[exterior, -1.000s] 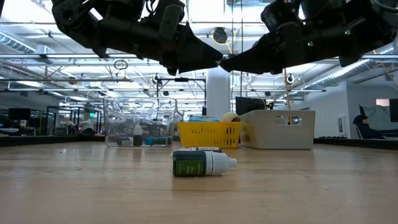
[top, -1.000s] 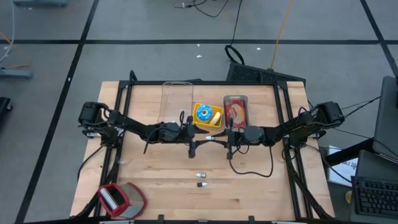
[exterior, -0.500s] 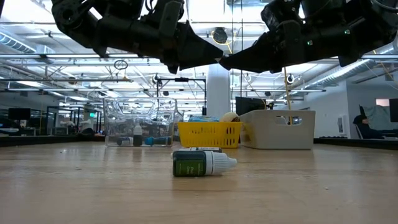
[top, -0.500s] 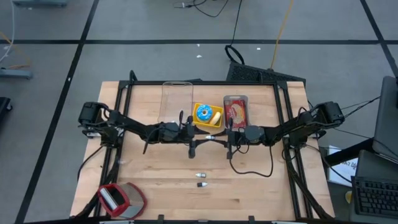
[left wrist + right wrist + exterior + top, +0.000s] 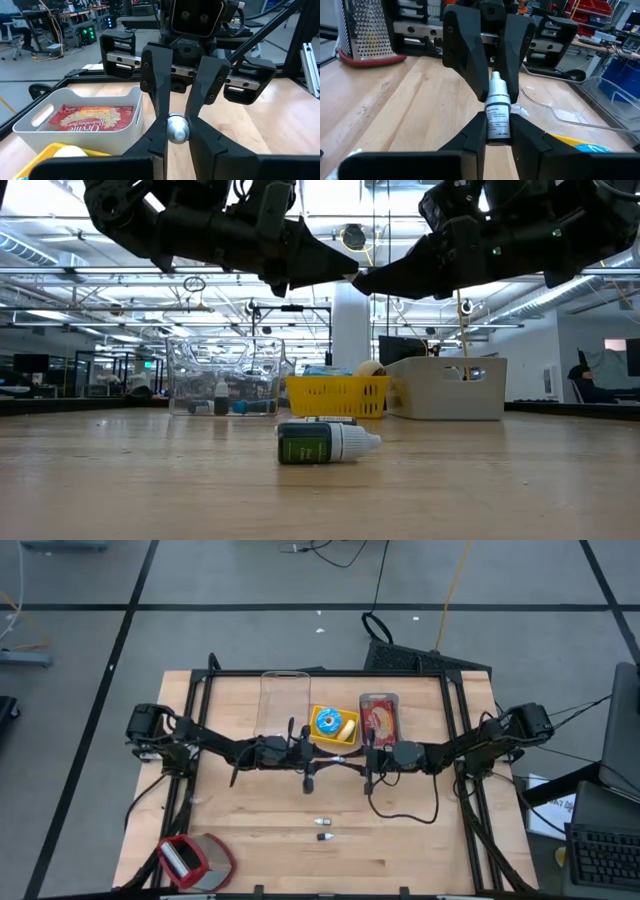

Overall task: Pick & Place Food Item
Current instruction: Put the violet food coloring bottle into the transparent bin

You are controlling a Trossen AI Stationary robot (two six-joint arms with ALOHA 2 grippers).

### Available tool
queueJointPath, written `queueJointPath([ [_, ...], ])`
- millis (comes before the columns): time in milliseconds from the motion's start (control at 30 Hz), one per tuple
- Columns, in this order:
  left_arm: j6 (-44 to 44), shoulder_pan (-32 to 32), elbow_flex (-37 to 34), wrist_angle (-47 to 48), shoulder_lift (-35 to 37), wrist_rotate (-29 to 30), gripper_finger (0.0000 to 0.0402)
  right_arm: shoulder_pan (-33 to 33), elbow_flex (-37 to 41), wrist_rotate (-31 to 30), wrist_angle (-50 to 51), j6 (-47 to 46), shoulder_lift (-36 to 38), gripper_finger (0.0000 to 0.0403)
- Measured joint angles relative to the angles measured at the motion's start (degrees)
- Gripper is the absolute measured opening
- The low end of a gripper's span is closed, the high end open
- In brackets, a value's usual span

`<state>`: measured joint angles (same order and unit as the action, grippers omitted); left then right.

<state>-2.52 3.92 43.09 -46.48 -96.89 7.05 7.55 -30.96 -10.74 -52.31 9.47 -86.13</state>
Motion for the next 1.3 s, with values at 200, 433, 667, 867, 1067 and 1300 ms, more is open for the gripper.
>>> queueJointPath([
  [200,-2.5,0.0,0.1,3.5,3.3,3.6,0.0046,-0.1,-0.2,-0.6,-0.6,-4.5,0.0,0.0094],
  [433,-2.2,-1.1,0.1,18.5,13.5,14.4,0.0046,0.0,0.1,-2.3,2.4,-5.9,-0.1,0.0139],
  [667,4.0,-5.3,-4.9,25.4,22.5,17.4,0.0046,-0.4,0.1,-2.3,3.5,-5.8,0.0,0.0152],
  [867,9.8,-10.3,-12.5,23.7,25.0,19.3,0.0046,-0.4,0.0,-2.5,3.9,-5.8,0.0,0.0145],
  [1067,17.4,-14.2,-19.9,18.3,24.9,18.9,0.0046,-0.4,0.0,-2.6,3.8,-5.8,0.0,0.0146],
  [1300,22.3,-15.6,-23.0,16.9,24.9,18.5,0.0080,-0.4,0.0,-2.6,3.7,-5.8,0.0,0.0142],
])
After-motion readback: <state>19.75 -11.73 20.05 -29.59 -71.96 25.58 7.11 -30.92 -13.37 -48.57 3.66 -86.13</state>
